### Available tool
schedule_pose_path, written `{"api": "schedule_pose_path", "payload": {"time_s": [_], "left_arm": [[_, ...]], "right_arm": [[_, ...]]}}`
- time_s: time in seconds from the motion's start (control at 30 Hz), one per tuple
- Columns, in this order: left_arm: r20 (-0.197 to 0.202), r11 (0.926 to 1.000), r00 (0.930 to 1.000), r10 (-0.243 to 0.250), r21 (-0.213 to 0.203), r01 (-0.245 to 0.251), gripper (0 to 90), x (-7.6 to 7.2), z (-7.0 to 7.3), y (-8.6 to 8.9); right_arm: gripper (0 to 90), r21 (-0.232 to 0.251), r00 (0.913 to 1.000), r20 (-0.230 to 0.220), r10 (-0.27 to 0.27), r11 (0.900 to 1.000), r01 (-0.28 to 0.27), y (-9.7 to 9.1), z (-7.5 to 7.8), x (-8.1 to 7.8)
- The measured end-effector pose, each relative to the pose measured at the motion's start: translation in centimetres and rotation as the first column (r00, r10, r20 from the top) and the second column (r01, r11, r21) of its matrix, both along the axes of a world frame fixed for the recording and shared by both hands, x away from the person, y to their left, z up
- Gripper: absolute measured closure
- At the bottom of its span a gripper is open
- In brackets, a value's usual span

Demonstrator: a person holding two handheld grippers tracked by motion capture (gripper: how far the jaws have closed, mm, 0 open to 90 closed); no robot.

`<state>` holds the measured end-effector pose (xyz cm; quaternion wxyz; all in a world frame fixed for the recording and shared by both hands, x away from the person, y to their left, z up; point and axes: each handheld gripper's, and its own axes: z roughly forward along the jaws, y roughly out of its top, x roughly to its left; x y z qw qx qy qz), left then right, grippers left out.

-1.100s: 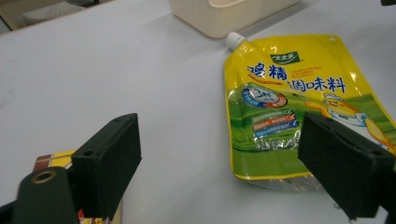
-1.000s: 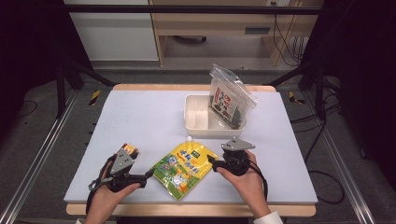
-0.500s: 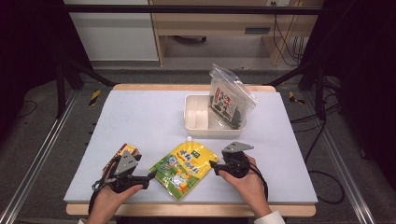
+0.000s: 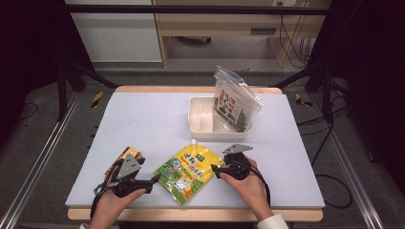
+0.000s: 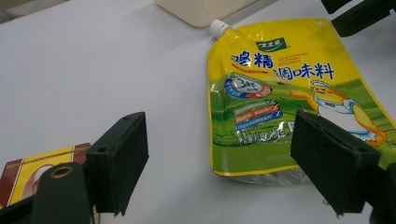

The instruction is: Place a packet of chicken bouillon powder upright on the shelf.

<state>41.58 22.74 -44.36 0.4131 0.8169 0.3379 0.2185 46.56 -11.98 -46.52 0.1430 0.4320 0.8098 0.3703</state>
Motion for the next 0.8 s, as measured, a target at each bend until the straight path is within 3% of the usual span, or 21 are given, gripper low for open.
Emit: {"api": "schedule_pose_path", "payload": {"time_s": [0.33,0.6,0.67,0.8], "left_arm": [[-0.001,1.0,1.0,-0.006,0.0,0.006,18.9,-0.01,0.03,-0.02],[-0.001,1.0,1.0,-0.004,-0.002,0.004,19.0,0.0,0.02,0.0],[0.0,1.0,1.0,-0.004,-0.003,0.004,19.1,-0.01,0.03,0.01],[-0.007,1.0,0.9999,-0.009,-0.003,0.009,19.8,0.11,-0.07,-0.01]], "right_arm": [[35.9,0.034,0.999,-0.04,-0.019,0.9992,0.02,0.49,-0.23,0.37],[36.5,0.013,0.9986,-0.05,-0.018,0.9997,0.018,0.58,-0.45,0.51],[37.3,0.02,0.9993,-0.033,-0.019,0.9996,0.02,0.51,-0.28,0.44],[42.3,0.086,0.9995,-0.023,-0.02,0.9961,0.022,0.49,0.41,0.12]]}}
